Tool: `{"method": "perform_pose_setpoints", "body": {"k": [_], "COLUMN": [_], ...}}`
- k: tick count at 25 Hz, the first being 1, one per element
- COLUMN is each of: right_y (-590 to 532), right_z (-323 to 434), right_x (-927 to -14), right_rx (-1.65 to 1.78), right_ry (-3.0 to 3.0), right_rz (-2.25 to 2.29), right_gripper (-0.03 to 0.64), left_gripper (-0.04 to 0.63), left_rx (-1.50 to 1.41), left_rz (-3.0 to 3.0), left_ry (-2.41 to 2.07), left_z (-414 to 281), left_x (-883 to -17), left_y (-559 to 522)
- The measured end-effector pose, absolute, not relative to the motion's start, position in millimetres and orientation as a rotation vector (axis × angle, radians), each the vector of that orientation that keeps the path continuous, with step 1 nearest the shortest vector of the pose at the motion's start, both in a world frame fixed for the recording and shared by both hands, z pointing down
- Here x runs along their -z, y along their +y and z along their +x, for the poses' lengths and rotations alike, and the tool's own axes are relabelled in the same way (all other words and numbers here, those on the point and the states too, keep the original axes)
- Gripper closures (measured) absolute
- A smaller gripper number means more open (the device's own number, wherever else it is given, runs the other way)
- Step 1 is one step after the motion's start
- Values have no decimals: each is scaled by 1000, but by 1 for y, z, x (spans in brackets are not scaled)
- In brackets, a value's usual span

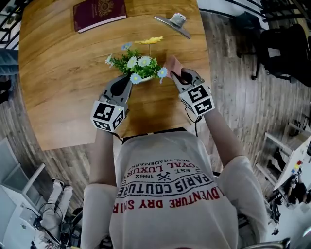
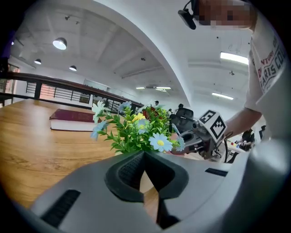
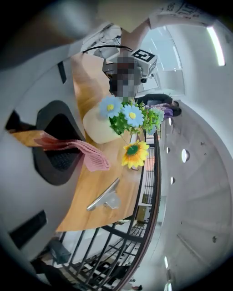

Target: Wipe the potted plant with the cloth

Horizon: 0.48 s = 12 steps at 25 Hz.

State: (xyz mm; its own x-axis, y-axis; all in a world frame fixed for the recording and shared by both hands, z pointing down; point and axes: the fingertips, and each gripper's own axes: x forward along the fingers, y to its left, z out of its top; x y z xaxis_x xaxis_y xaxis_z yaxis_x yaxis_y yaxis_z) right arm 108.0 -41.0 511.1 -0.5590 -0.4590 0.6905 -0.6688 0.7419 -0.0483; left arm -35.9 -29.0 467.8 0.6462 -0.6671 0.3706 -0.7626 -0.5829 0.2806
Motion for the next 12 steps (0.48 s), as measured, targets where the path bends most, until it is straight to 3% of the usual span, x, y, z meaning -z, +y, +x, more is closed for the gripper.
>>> {"method": "perform_pose_setpoints", "body": {"k": [12], "right_y": [-101], "right_z": [40], "right_x": [-524], "right_rx": [-169], "right_ry": [-2378], "right_rz": [316], "right_gripper": [581], "left_gripper": [580], "left_rx": [-347], "left_rz": [2348], "left_ry": [-1253], "left_z": [-33], "left_x": [-468], "left_y": [-36]}}
